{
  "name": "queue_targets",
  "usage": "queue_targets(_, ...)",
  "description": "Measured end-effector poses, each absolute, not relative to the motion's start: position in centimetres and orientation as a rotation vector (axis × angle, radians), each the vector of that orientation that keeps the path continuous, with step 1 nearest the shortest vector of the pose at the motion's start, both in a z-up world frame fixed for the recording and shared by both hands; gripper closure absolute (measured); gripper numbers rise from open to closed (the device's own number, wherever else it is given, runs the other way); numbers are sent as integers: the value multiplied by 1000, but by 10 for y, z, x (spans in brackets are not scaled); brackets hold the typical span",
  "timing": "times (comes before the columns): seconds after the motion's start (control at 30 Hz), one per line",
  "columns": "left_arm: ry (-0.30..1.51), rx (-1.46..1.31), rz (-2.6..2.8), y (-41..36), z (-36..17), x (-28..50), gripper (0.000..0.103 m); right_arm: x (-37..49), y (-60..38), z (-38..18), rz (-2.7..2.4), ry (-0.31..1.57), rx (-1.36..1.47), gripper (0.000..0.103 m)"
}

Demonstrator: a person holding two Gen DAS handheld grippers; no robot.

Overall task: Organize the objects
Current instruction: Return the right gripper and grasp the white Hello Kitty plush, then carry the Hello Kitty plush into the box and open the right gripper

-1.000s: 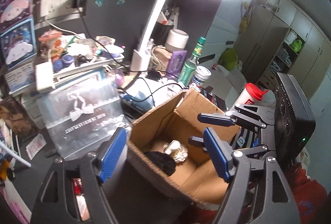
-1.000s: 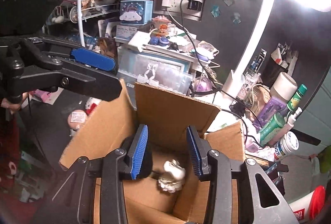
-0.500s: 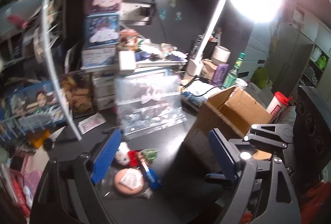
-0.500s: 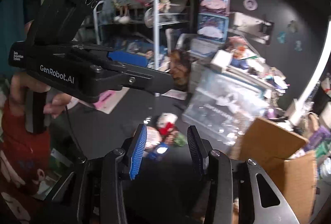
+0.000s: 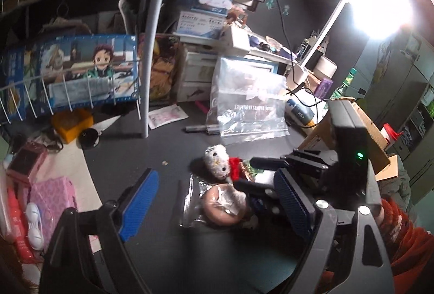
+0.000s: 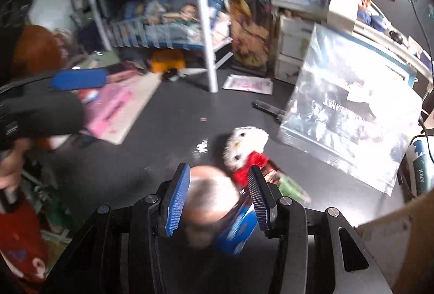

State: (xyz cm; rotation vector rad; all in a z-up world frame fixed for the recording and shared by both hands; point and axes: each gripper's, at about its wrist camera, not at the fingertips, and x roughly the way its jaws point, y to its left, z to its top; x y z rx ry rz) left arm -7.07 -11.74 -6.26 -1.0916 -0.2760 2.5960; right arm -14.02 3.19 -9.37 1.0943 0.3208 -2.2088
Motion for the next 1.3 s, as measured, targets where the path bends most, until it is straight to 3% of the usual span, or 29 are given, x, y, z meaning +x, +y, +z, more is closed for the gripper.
queue_targets(0.47, -328, -1150, 2572, -137, -92, -98, 18, -187, 10, -124, -2235, 403, 1151, 62)
queue_targets(0.53, -325, -1154, 2571, -137, -93, -98, 18, -190, 11, -124, -2231, 393, 1154, 54)
queue_targets(0.6, -327, -1157, 2572, -138, -94, -99, 18, -192, 11, -125, -2228, 382, 1157, 53)
queue_targets(0.67, -331, -1160, 2571, -139, -94, -100, 18, -194, 10, -127, -2228, 397, 1157, 54)
queue_targets(0.73, -333, -1164, 2571, -139, -93, -100, 18, -194, 9, -128, -2224, 412, 1157, 75)
queue_targets(1.2, -322, -1080, 2543, -113, -61, -79, 18, -122, 21, -66, -2166, 347, 918, 79)
queue_targets(1.3, -323, -1038, 2519, -102, -46, -70, 29, -99, 28, -41, -2149, 324, 849, 79)
